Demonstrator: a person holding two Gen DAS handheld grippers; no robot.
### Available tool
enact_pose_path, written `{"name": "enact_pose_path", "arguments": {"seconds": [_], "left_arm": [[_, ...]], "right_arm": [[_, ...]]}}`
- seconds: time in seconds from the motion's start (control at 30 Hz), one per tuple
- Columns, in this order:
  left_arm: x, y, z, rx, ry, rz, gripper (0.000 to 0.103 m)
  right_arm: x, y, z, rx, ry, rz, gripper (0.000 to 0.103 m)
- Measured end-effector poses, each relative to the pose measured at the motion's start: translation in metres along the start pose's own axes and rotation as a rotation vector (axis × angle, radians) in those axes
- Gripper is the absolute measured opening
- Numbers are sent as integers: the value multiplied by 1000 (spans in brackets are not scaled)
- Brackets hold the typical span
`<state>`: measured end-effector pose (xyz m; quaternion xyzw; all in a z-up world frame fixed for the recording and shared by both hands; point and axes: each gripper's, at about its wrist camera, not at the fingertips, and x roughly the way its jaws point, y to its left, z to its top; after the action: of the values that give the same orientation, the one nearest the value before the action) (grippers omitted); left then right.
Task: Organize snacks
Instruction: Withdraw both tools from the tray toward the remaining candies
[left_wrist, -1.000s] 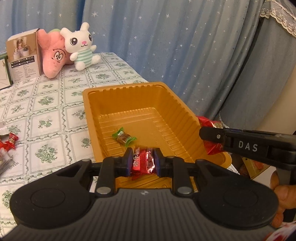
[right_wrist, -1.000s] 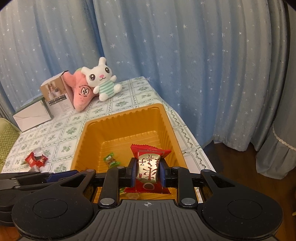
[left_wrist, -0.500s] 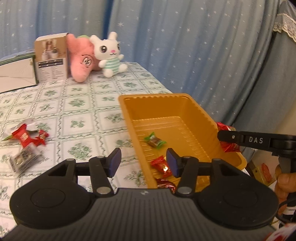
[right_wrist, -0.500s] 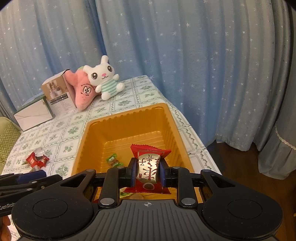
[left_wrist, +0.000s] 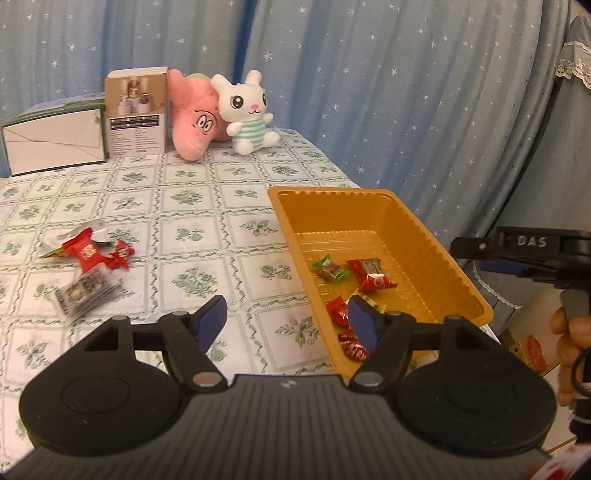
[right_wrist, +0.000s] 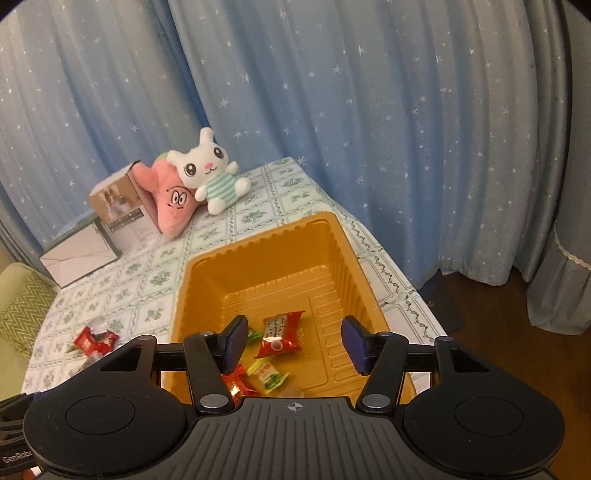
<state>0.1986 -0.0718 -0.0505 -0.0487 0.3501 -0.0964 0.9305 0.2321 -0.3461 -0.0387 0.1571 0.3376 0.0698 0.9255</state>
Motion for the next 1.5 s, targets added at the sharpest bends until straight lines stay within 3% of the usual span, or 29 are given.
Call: {"name": "enact_pose_path", "arguments": {"seconds": [0.37,0.73,1.03,1.5], "left_arm": [[-61,18,-20,-25,-16,59,74],[-122,53,-31,-44,-42,133,76],[-145,85,-39,-84,-47,180,77],[-147,106,-39,-82,-38,181,78]], "right_arm": [[-60,46,-33,-14,-10,47,58],[-79,107,-72,-75,37,130,59],[-81,135,-86,-112,59,159,59],[-72,158,-95,-145,78,168,59]]}}
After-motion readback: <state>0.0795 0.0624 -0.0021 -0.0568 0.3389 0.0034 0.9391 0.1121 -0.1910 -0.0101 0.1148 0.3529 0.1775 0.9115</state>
